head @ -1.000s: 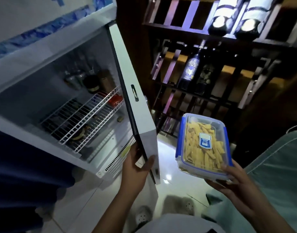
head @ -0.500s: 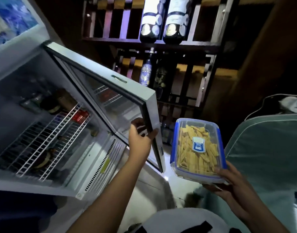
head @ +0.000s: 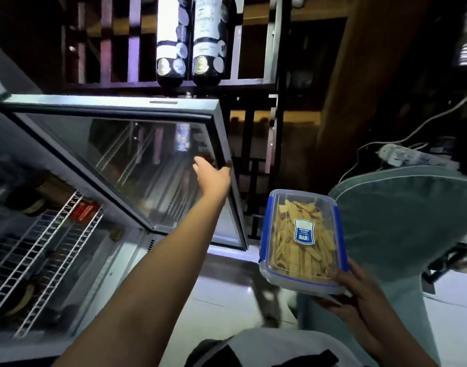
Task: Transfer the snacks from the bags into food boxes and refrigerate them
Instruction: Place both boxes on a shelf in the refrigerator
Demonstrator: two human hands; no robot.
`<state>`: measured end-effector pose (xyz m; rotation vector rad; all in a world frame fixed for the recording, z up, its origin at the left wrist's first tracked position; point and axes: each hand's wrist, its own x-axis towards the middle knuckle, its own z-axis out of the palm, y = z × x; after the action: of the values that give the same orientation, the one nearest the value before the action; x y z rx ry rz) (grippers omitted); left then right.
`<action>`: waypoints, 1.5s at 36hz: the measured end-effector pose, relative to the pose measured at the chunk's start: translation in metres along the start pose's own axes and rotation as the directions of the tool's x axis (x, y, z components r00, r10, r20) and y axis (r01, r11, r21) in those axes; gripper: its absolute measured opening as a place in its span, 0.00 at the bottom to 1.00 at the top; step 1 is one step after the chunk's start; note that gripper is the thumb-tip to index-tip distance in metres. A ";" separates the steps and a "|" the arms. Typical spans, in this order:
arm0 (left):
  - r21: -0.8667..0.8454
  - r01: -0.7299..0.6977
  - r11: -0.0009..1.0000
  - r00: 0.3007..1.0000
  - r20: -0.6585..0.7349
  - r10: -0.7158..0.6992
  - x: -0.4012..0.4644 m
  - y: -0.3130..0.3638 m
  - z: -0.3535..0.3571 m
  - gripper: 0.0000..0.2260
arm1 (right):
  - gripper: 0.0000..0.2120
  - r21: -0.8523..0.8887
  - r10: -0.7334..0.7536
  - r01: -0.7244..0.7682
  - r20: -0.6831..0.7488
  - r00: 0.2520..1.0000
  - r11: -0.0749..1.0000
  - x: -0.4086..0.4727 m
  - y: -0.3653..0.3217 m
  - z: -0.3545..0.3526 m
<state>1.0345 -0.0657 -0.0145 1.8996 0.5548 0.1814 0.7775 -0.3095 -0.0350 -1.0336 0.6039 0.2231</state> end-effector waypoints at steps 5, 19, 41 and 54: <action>0.038 0.028 0.999 1.000 -0.007 -0.027 0.017 0.005 0.016 0.40 | 0.24 0.048 -0.006 0.007 -0.022 1.000 0.999 -0.008 0.002 -0.003; -0.081 -0.053 0.995 0.993 0.102 0.061 0.021 0.012 -0.008 0.29 | 0.23 0.044 0.037 -0.036 -0.027 0.999 0.998 -0.007 0.016 0.023; -0.405 0.306 0.862 0.918 0.366 -0.154 -0.118 -0.146 -0.363 0.29 | 0.22 -0.319 0.299 -0.186 0.354 0.886 0.929 -0.008 0.119 0.295; -0.599 0.215 0.771 0.965 0.010 -0.262 -0.108 -0.205 -0.472 0.26 | 0.27 -0.575 0.417 -0.052 0.525 0.742 0.817 -0.008 0.188 0.439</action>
<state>0.7014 0.3405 -0.0015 1.1948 0.6909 0.2299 0.8462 0.1624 -0.0076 -1.3121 0.0317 0.9895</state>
